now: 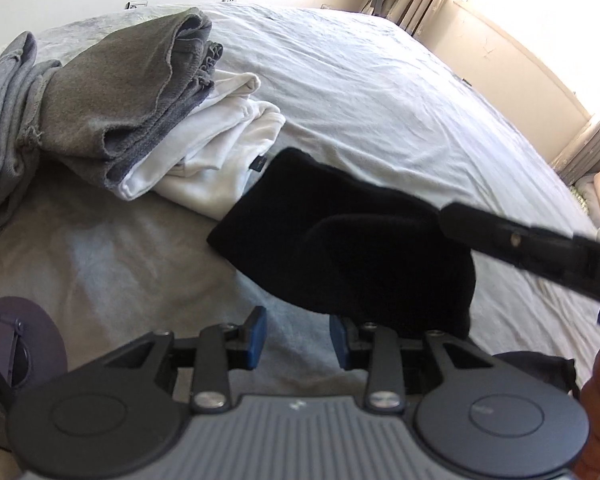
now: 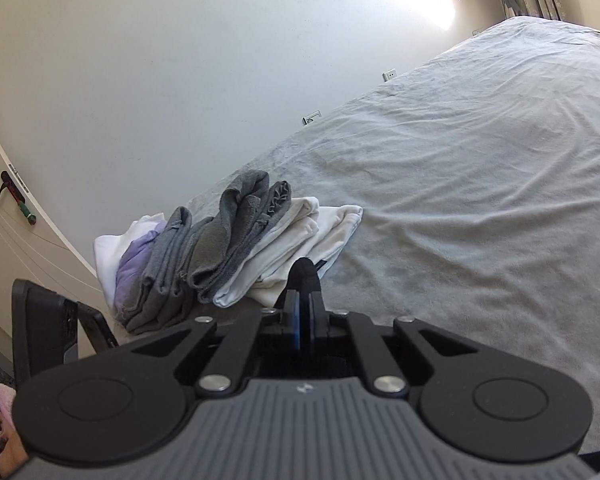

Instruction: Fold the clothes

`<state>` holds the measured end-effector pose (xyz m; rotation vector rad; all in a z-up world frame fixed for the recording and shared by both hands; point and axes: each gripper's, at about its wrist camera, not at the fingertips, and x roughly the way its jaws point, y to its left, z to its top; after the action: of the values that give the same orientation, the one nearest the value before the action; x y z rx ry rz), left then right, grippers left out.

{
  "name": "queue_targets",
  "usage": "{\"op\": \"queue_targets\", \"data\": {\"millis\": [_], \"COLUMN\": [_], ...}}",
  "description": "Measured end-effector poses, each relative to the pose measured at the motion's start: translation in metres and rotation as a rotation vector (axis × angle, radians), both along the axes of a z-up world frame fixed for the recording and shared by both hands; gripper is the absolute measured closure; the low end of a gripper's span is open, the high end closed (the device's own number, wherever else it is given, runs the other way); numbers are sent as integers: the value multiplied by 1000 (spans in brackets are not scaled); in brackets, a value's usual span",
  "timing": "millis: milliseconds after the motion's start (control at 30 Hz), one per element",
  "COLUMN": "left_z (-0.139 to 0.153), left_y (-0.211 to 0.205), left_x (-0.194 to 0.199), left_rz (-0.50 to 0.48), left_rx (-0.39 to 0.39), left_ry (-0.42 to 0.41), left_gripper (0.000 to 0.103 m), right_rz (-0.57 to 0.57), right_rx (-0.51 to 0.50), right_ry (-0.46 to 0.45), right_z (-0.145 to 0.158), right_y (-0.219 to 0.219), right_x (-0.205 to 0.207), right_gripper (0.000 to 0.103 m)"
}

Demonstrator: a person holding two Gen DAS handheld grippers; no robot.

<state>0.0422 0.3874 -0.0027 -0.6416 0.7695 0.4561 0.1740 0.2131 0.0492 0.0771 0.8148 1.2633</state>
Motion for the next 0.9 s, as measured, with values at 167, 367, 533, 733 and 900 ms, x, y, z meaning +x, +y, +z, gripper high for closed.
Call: {"op": "queue_targets", "data": {"millis": [167,367,533,733,900], "left_z": [13,14,9,1,3], "left_y": [10,4,-1,4,2], "left_x": [-13,-6,1,3,3], "left_rz": [38,-12,-35,-19,-14], "left_rx": [-92,-129,-99,-76,-77], "left_ry": [-127,-137,-86,-25,-50], "left_gripper": [58,52,48,48,48], "right_rz": [14,34,92,158,138], "right_rx": [12,-8,-36,-141,-113], "right_ry": [25,76,91,41,49], "right_z": [-14,-40,-55,-75,-63], "right_y": [-24,-35,-31,-26,-34], "right_x": [-15,-36,-59,-85,-79], "right_gripper": [96,96,96,96,92]}}
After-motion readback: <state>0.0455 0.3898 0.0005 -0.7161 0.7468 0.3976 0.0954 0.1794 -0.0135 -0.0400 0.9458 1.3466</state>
